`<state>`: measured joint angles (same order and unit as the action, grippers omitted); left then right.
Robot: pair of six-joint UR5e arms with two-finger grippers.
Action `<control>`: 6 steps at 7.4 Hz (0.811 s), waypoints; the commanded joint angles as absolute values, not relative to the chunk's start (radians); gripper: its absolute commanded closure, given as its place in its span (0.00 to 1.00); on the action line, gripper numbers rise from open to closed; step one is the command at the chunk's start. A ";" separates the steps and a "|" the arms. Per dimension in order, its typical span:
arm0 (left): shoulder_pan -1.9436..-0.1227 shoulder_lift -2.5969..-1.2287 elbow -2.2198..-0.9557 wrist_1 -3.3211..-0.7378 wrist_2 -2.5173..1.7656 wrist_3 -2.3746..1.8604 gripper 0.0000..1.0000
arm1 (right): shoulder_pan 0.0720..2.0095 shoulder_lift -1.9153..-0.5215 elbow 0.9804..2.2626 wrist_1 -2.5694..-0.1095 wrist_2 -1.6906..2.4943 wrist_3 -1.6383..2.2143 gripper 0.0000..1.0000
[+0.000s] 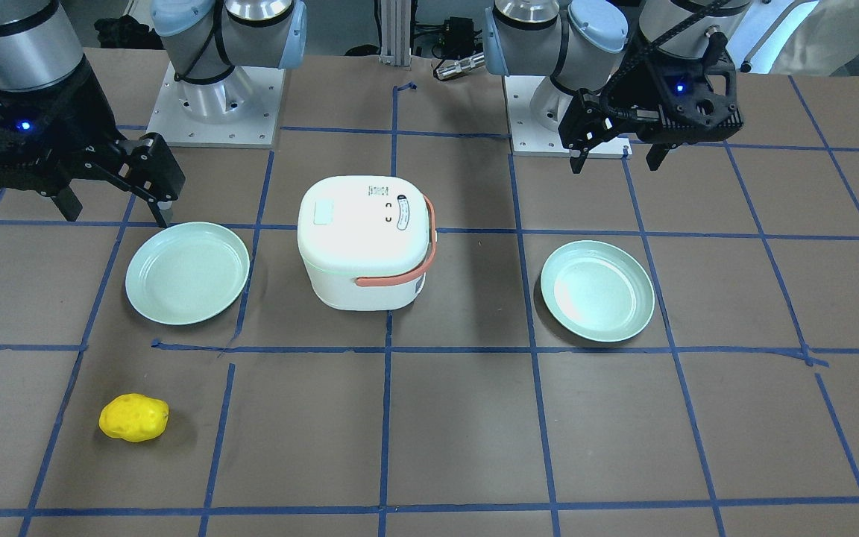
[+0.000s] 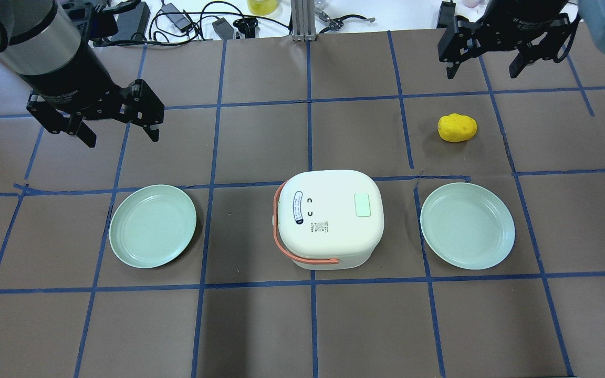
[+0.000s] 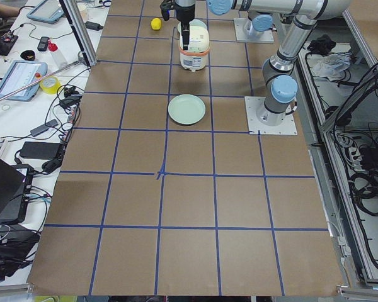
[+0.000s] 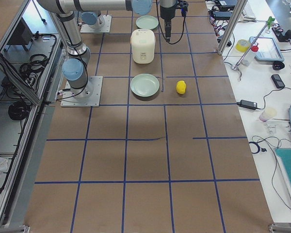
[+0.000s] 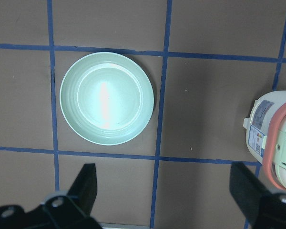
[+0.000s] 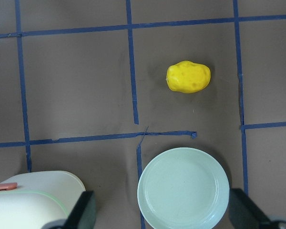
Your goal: Press rice cooker button
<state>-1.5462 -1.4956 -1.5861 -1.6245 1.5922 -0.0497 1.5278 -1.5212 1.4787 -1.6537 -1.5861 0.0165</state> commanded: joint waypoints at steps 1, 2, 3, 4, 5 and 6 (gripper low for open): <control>-1.546 -1.496 -1.586 -1.624 1.592 -0.049 0.00 | 1.528 -1.522 1.479 -1.654 -1.586 0.017 0.00; -1.546 -1.496 -1.586 -1.624 1.592 -0.051 0.00 | 1.532 -1.522 1.483 -1.649 -1.585 0.017 0.00; -1.546 -1.496 -1.586 -1.624 1.592 -0.049 0.00 | 1.535 -1.523 1.496 -1.649 -1.577 0.018 0.13; -1.546 -1.496 -1.586 -1.624 1.592 -0.049 0.00 | 1.555 -1.529 1.518 -1.648 -1.553 0.031 0.35; -1.546 -1.496 -1.586 -1.624 1.592 -0.049 0.00 | 1.609 -1.529 1.557 -1.647 -1.551 0.066 0.67; -1.546 -1.496 -1.586 -1.624 1.592 -0.051 0.00 | 1.673 -1.526 1.604 -1.651 -1.551 0.124 0.97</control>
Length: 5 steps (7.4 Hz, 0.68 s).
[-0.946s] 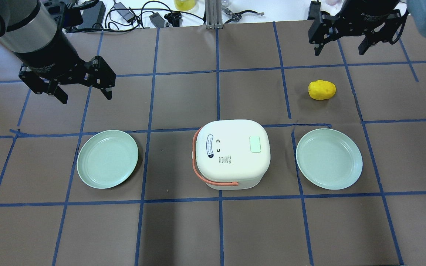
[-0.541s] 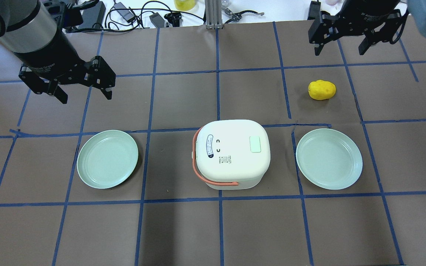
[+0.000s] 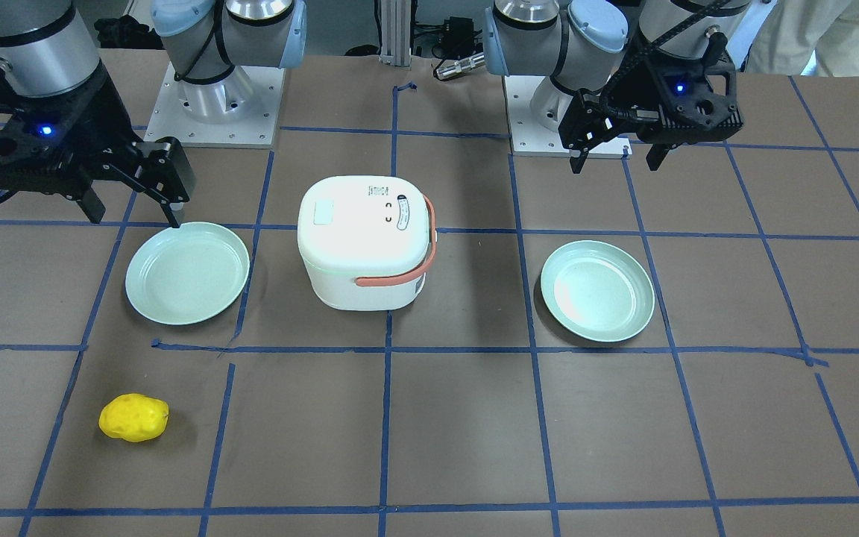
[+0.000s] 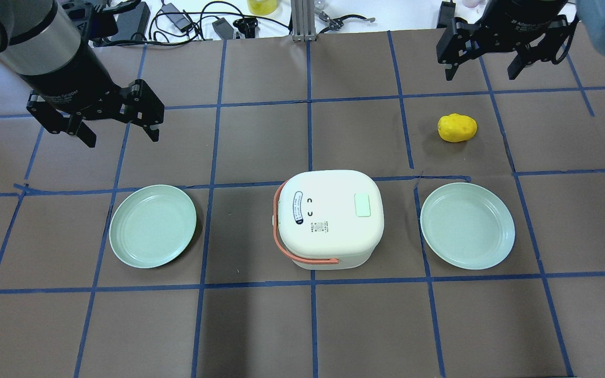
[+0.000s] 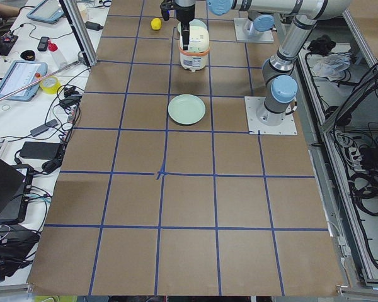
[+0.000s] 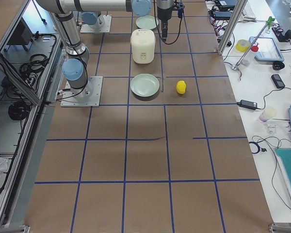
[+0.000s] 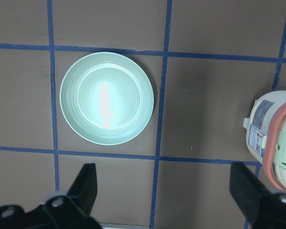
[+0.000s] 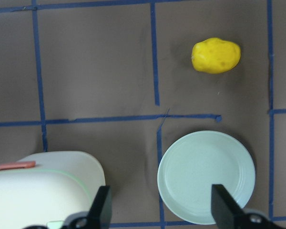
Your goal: Press rice cooker button
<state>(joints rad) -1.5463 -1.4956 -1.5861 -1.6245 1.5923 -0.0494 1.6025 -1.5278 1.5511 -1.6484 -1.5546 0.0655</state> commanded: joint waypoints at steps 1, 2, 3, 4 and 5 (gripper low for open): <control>-1.546 -1.496 -1.586 -1.624 1.592 -0.049 0.00 | 1.690 -1.529 1.635 -1.649 -1.546 0.133 1.00; -1.546 -1.496 -1.586 -1.624 1.592 -0.051 0.00 | 1.725 -1.528 1.669 -1.660 -1.546 0.191 1.00; -1.546 -1.496 -1.586 -1.624 1.592 -0.049 0.00 | 1.776 -1.520 1.704 -1.680 -1.548 0.266 1.00; -1.546 -1.496 -1.586 -1.624 1.592 -0.049 0.00 | 1.807 -1.520 1.738 -1.728 -1.551 0.284 1.00; -1.546 -1.496 -1.586 -1.624 1.592 -0.049 0.00 | 1.827 -1.519 1.776 -1.756 -1.548 0.284 1.00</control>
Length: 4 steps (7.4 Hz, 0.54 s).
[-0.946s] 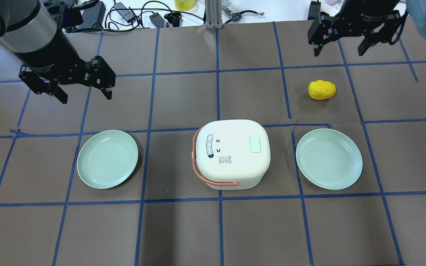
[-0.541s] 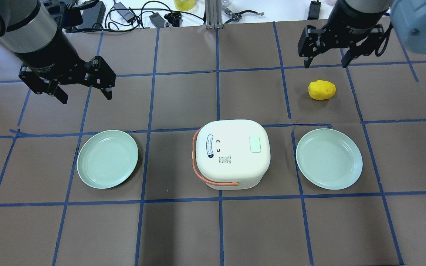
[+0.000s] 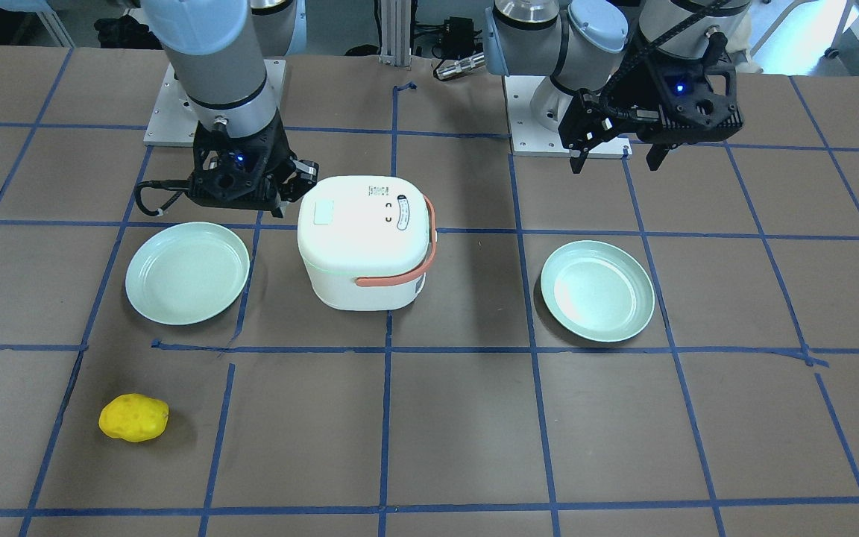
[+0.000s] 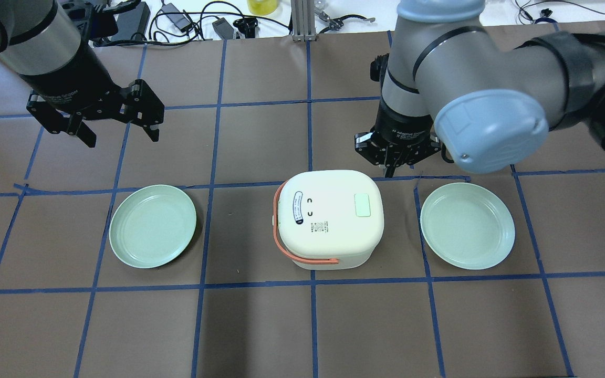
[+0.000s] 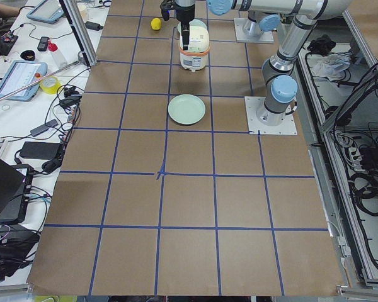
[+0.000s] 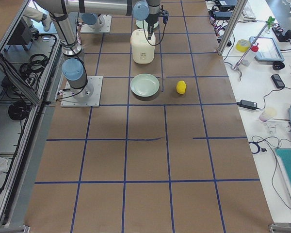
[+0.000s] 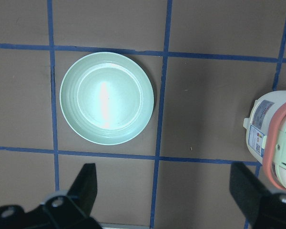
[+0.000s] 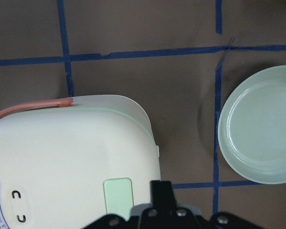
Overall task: Press rice cooker button
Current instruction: 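Move the right gripper down onto the rice cooker's lid button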
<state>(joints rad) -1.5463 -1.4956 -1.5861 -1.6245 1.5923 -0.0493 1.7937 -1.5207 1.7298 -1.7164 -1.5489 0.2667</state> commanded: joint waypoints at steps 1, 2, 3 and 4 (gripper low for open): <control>-1.546 -1.496 -1.586 -1.624 1.592 -0.049 0.00 | 1.842 -1.514 1.804 -1.808 -1.548 0.290 1.00; -1.546 -1.496 -1.586 -1.624 1.592 -0.049 0.00 | 1.844 -1.509 1.816 -1.816 -1.549 0.288 1.00; -1.546 -1.496 -1.586 -1.624 1.592 -0.049 0.00 | 1.844 -1.505 1.818 -1.818 -1.549 0.288 1.00; -1.546 -1.496 -1.586 -1.624 1.592 -0.051 0.00 | 1.845 -1.496 1.818 -1.819 -1.549 0.288 1.00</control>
<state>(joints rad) -1.5463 -1.4956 -1.5861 -1.6245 1.5923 -0.0494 1.8429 -1.5051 1.8138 -1.8138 -1.5491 0.2881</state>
